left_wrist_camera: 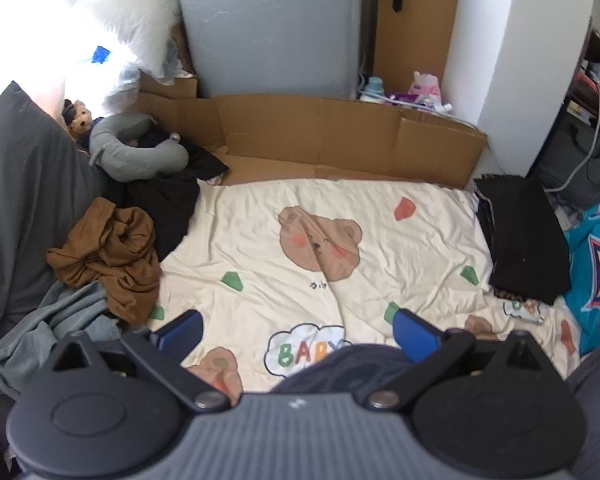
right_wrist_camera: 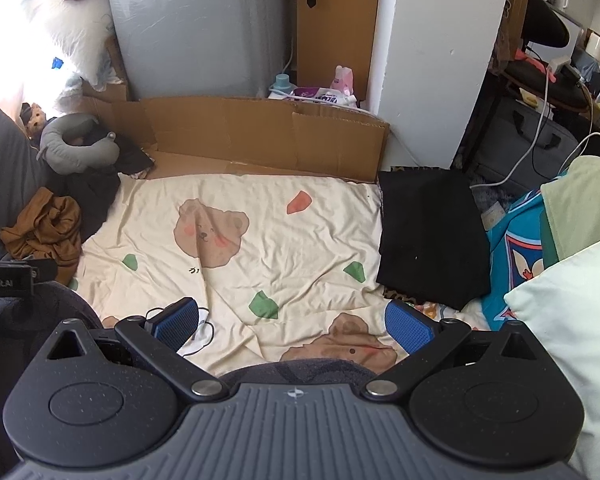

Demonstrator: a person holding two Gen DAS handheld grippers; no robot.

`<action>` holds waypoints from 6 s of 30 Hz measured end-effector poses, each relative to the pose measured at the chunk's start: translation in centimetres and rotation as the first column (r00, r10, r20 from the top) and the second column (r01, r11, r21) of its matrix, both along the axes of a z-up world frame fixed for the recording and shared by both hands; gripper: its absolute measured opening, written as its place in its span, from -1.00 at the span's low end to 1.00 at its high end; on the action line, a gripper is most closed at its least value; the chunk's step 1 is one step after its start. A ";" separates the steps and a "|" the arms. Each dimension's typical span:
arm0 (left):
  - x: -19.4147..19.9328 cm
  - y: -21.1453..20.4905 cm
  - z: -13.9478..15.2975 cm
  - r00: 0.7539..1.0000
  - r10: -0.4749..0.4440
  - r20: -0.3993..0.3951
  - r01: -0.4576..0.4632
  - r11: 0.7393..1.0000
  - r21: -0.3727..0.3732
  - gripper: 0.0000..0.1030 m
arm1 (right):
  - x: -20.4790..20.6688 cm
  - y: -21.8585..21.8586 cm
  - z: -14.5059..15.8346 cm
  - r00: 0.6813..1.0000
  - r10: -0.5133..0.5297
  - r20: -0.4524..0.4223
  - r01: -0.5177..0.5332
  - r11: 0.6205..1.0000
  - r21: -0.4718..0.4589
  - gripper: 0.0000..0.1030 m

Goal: Fold clothes

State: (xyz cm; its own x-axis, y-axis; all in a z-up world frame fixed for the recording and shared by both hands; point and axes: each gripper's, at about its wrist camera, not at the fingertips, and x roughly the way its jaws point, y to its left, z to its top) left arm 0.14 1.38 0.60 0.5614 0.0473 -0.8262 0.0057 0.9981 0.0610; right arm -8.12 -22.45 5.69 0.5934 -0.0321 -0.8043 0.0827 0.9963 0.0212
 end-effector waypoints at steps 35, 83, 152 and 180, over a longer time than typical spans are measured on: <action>1.2 14.1 2.2 0.968 0.224 0.115 -0.221 0.974 -0.039 0.90 | 1.4 0.2 0.1 0.967 -0.085 0.240 0.047 0.986 0.162 0.99; 12.0 33.4 -21.1 0.840 0.543 -0.001 -0.540 0.835 -0.101 0.74 | 18.2 8.9 -23.6 0.997 0.029 0.076 -0.041 0.985 0.165 0.97; 15.4 24.7 -27.2 0.964 0.212 0.158 -0.133 0.906 -0.401 -0.95 | 19.7 15.5 -33.7 0.964 0.255 -0.070 -0.222 0.926 0.306 0.28; 13.6 12.9 -28.7 0.997 -0.061 0.044 0.076 0.846 -0.528 -0.56 | 20.1 12.7 -33.2 0.982 0.183 -0.056 -0.158 0.942 0.296 0.28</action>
State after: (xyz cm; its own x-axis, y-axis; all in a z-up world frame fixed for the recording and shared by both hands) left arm 13.71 14.30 -28.06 0.5675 -0.4322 -0.7008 0.0808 0.8763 -0.4750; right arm 12.03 -9.70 -27.53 0.5020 0.3047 -0.8094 -0.0744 0.9476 0.3106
